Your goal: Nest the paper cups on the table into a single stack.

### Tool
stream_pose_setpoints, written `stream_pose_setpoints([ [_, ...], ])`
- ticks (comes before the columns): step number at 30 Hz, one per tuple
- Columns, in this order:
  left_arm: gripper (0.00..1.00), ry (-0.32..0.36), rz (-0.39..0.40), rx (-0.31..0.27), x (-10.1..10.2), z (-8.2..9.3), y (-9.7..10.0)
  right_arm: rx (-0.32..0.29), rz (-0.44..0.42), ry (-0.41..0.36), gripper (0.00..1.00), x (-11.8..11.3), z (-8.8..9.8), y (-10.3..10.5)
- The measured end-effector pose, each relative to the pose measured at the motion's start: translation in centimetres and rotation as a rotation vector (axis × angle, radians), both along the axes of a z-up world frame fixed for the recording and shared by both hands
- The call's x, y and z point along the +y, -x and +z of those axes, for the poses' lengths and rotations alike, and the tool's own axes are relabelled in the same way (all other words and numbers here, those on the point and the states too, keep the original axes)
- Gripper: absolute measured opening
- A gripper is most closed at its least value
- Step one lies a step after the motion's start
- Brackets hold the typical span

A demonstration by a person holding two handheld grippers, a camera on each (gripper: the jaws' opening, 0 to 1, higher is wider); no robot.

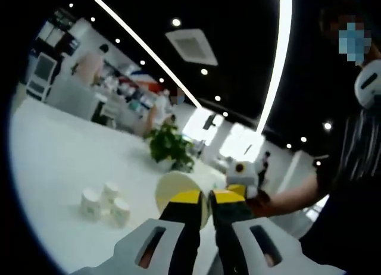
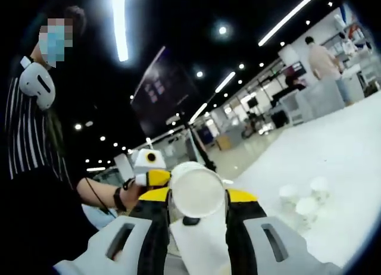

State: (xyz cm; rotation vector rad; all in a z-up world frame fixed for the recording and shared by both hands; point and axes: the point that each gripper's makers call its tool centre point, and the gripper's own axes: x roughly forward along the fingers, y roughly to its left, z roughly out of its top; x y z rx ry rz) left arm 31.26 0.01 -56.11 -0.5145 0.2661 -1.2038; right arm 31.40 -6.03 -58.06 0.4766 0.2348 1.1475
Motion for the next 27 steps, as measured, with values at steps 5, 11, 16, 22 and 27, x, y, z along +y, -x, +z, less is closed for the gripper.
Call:
stream_pose_setpoints([
  [5, 0.01, 0.027, -0.058, 0.044, -0.2, 0.5, 0.7, -0.001, -0.006, 0.003, 0.31, -0.2, -0.3, 0.1],
  [11, 0.0, 0.012, -0.064, 0.039, -0.3, 0.8, 0.5, -0.002, -0.003, -0.007, 0.31, 0.0, -0.4, 0.4],
  [16, 0.0, -0.018, -0.069, 0.025, -0.5, 0.7, 0.6, -0.001, -0.01, -0.029, 0.29, -0.2, -0.2, 0.3],
  [22, 0.0, -0.018, -0.069, 0.021, -0.5, 0.9, 0.3, -0.011, -0.028, 0.004, 0.34, -0.4, -0.7, 0.3],
  [27, 0.0, -0.028, -0.075, 0.021, -0.6, 1.0, 0.1, -0.018, -0.076, 0.018, 0.37, -1.3, -1.0, 0.1],
])
